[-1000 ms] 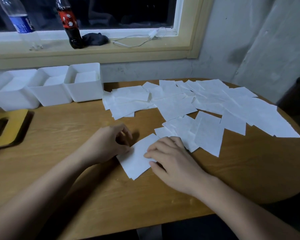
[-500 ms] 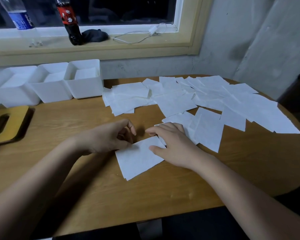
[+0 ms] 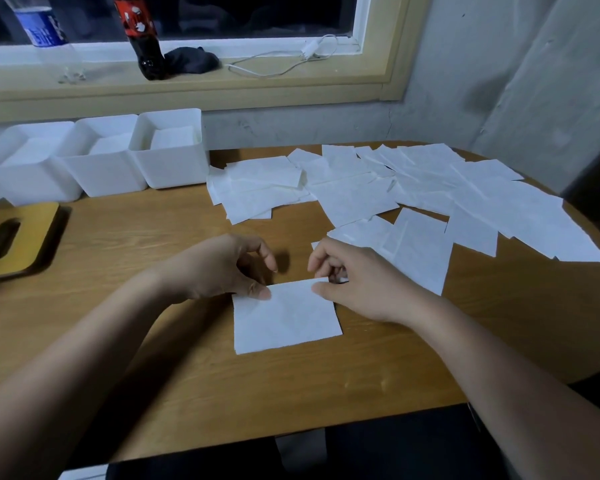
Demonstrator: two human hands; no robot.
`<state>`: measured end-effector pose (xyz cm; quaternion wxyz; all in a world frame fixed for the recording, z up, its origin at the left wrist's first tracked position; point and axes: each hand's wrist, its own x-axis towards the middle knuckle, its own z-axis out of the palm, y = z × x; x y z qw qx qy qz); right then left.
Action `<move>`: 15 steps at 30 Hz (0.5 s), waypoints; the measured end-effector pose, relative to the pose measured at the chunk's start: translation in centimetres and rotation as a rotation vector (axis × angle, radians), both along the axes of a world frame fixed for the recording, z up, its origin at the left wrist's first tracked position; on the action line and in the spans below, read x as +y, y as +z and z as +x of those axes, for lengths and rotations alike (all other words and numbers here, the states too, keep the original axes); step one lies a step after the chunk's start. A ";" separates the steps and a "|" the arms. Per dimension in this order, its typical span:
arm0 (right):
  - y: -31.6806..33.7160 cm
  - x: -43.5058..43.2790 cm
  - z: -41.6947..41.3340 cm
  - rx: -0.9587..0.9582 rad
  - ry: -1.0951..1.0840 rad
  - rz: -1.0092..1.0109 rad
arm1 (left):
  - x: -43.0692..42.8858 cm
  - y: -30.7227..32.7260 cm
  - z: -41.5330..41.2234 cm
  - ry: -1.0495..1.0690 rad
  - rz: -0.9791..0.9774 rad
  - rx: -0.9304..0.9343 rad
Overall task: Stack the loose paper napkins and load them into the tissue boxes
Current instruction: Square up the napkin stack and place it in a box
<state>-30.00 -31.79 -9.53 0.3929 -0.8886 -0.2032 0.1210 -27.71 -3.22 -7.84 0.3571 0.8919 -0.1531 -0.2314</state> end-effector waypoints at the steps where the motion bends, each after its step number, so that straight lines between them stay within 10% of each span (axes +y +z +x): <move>1: 0.0 -0.1 -0.2 0.003 -0.017 0.002 | 0.0 0.0 0.0 0.001 0.027 -0.017; 15: -2.4 -2.4 -3.8 -0.368 -0.155 -0.221 | -2.1 -0.2 0.5 -0.145 0.178 -0.176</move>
